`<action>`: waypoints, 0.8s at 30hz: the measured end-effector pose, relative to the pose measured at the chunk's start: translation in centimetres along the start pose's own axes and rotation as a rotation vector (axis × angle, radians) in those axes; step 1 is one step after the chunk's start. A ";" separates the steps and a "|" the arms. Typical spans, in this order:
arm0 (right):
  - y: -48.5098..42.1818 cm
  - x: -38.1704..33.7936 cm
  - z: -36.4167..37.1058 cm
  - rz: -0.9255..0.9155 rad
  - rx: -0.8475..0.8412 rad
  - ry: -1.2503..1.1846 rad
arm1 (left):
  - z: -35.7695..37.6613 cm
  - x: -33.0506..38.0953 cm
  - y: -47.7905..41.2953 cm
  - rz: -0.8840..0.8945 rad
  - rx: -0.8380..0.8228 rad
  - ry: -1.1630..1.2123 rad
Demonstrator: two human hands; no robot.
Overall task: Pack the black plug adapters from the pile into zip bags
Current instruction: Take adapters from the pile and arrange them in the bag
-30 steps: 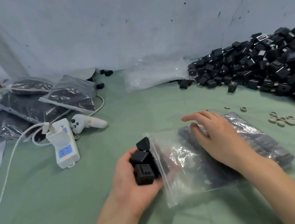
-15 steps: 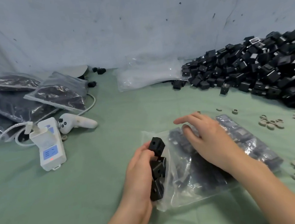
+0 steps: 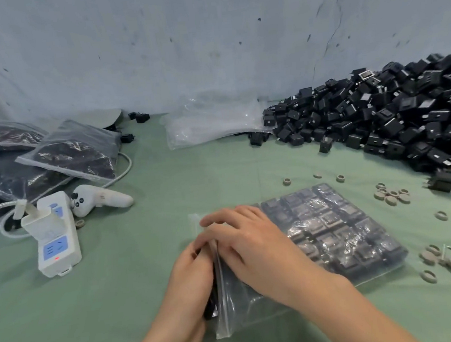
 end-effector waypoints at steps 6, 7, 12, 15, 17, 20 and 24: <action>-0.5 -0.5 -0.4 -0.025 0.159 0.036 | -0.1 0.4 -1.1 0.086 -0.061 -0.293; -0.5 -0.8 -0.3 -0.036 0.182 0.039 | 0.0 0.4 -1.3 0.093 -0.044 -0.355; -0.7 -0.7 -1.5 -0.051 0.216 -0.016 | 1.0 1.9 -1.1 0.218 -0.056 -0.605; -0.2 2.4 -3.3 0.133 0.290 -0.111 | 0.6 1.9 -0.4 0.308 -0.060 -0.554; 0.7 5.1 -4.0 0.275 0.339 -0.162 | 0.2 1.5 -0.4 0.280 -0.019 -0.518; 2.0 8.1 -4.0 0.431 0.339 -0.185 | -0.4 1.3 -0.4 0.260 0.020 -0.603; 2.3 9.2 -3.3 0.496 0.247 -0.107 | -0.7 1.6 -0.4 0.252 -0.040 -0.554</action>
Point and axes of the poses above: each hand's wrist, its own y-axis away from the middle knuckle, its own z-axis out of the palm, x = y × z, the point moved 4 cm from there along -y, towards the middle knuckle, and after that the axes turned 2 degrees about z, right-handed, at the moved point
